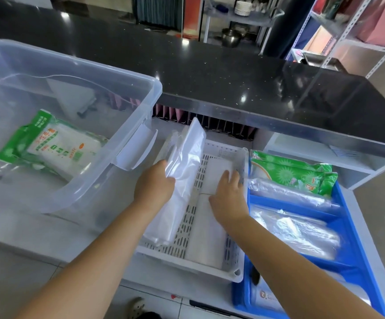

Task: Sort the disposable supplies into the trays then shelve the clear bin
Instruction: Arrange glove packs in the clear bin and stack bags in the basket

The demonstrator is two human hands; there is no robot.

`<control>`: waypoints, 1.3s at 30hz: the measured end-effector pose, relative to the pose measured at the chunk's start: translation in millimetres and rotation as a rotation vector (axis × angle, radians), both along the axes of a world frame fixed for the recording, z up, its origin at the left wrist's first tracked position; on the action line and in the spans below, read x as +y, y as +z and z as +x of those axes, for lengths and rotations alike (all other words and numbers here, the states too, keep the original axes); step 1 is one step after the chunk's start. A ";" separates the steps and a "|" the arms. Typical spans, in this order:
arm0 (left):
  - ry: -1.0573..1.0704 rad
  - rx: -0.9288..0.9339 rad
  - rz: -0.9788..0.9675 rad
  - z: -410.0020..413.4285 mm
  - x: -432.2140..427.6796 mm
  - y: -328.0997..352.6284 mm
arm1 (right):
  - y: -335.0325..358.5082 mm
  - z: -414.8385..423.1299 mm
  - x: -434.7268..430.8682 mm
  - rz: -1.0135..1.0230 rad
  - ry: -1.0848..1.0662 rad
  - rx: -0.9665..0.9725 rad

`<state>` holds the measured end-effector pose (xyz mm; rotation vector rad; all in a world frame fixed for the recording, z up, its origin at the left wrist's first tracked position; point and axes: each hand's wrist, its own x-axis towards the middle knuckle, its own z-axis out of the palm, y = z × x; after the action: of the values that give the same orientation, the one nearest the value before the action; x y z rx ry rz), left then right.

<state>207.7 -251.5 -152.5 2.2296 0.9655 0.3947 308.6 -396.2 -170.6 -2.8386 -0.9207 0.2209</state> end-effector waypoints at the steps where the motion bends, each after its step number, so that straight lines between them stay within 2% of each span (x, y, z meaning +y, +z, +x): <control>1: -0.001 0.001 0.012 0.1 -1.1 -0.1 | -2.6 -3.1 -1.7 -0.010 0.054 -0.023; 5: -0.004 0.005 0.061 1.4 -1.7 0.1 | -16.0 -15.1 -6.7 -0.140 0.334 -0.076; 10: -0.042 0.033 -0.123 9.3 -15.0 -5.0 | -6.7 -6.1 -13.2 -0.026 0.249 -0.072; 14: -0.043 0.049 -0.307 15.2 -33.6 -18.4 | 3.7 6.2 -28.6 0.041 0.154 -0.188; 16: -0.059 0.108 -0.204 14.4 -41.4 -22.5 | 7.8 8.5 -35.7 0.099 0.140 -0.210; 19: -0.104 0.194 0.209 8.5 -45.0 -29.8 | 8.8 4.8 -41.8 0.155 0.153 -0.236; 21: -0.173 0.214 0.355 6.2 -42.8 -33.2 | 6.3 1.2 -43.2 0.174 0.190 -0.251; 25: -0.387 0.301 0.313 4.7 -45.0 -35.7 | -3.3 -3.8 -38.0 0.094 0.263 -0.232; 33: -0.547 0.379 0.270 -10.4 -43.1 -36.8 | -9.9 -6.9 -30.2 0.029 0.280 -0.199; 36: -0.523 0.291 0.316 -16.7 -44.4 -17.5 | -2.6 -9.1 -31.1 0.070 0.261 -0.194; 39: -0.479 0.082 0.411 -21.0 -50.3 21.3 | 14.4 -14.9 -30.6 0.149 0.208 -0.224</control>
<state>186.6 -301.9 -131.2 2.7684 0.3793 0.3006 293.7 -426.8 -156.2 -2.6675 -1.2224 -0.1411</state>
